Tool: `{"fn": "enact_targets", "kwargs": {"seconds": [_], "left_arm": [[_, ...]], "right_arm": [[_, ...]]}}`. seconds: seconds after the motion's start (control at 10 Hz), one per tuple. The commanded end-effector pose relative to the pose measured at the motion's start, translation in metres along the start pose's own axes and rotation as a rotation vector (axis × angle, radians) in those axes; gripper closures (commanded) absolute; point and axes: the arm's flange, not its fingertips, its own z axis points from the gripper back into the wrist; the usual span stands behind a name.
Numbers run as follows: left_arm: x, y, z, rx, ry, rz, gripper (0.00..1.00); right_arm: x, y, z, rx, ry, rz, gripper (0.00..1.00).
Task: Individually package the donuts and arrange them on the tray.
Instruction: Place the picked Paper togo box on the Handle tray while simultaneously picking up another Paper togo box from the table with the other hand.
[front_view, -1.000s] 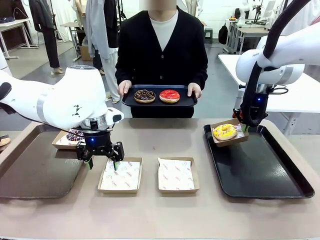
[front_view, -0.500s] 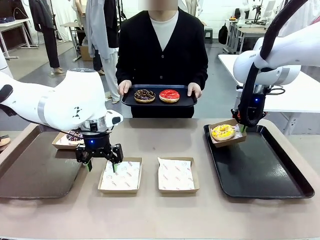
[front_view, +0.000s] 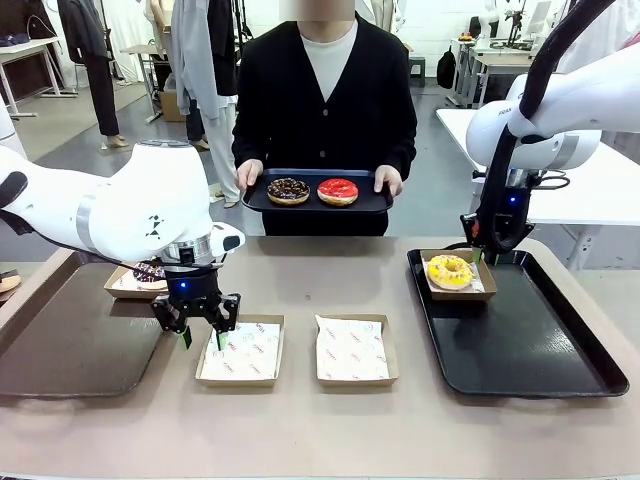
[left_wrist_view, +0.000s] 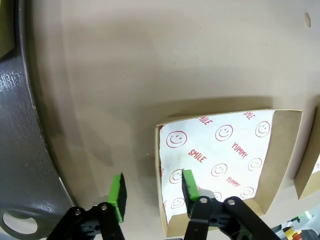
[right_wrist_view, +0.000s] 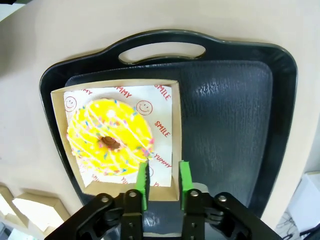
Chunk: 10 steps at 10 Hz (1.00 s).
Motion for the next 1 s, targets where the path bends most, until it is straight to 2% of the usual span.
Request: {"fn": "enact_targets", "kwargs": {"seconds": [0.0, 0.2, 0.3, 0.9], "left_arm": [[0.002, -0.003, 0.001, 0.004, -0.015, 0.028, 1.00], [0.002, -0.003, 0.001, 0.005, -0.014, 0.031, 1.00], [0.002, -0.003, 0.001, 0.004, -0.012, 0.032, 1.00], [0.001, -0.004, 0.004, 0.011, -0.010, 0.028, 1.00]], "right_arm": [[0.005, 0.004, 0.000, 0.006, 0.009, -0.003, 0.00], [0.004, 0.003, -0.001, 0.011, 0.012, -0.003, 0.04], [0.003, 0.002, -0.001, 0.014, 0.011, -0.004, 0.00], [-0.014, -0.009, 0.020, 0.053, -0.025, -0.003, 0.00]]}}
